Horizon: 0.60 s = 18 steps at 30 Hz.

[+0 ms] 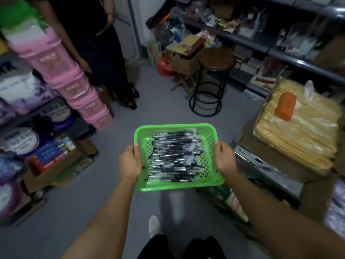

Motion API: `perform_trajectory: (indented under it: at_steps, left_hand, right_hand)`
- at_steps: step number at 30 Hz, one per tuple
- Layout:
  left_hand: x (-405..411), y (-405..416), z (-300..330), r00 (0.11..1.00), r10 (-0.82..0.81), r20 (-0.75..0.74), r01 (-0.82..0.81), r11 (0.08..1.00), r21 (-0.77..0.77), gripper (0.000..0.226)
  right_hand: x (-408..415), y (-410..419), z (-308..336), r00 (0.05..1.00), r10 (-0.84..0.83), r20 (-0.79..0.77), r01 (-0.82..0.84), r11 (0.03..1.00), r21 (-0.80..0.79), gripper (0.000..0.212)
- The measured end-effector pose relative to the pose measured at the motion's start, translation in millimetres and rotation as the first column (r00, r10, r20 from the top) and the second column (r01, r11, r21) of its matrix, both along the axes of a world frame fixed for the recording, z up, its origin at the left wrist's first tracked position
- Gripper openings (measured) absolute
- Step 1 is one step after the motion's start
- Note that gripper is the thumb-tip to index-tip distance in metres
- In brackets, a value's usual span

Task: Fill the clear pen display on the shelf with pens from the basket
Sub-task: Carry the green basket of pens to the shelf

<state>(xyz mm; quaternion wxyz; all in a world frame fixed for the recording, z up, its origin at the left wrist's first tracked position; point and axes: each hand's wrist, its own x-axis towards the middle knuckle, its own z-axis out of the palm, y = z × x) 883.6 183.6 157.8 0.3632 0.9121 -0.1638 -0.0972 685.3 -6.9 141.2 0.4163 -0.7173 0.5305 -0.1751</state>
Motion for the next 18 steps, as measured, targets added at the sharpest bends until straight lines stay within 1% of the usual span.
perform_trajectory:
  at_steps: [5,9,14,18]
  left_hand:
    - [94.0,-62.6,16.5,0.992,-0.118,0.045,0.117,0.993,0.021,0.039]
    - [147.6,-133.0,17.2,0.980,-0.196,0.039,0.196,0.980,0.025,0.042]
    - [201.7,-251.4,14.9,0.956,-0.286,0.069,0.287,0.958,0.006,0.039]
    - [234.8,-362.1,20.2,0.930,-0.360,0.078,0.360,0.933,0.005,0.040]
  right_hand:
    - [71.9,-35.5,10.9,0.992,-0.115,0.043,0.115,0.993,0.004,0.035]
    - [114.8,-89.8,15.7,0.980,-0.196,0.035,0.197,0.980,-0.004,0.039]
    - [155.8,-185.0,16.7,0.962,-0.273,0.013,0.274,0.960,-0.063,0.037]
    - [179.7,-274.5,24.4,0.941,-0.338,0.023,0.338,0.939,-0.068,0.036]
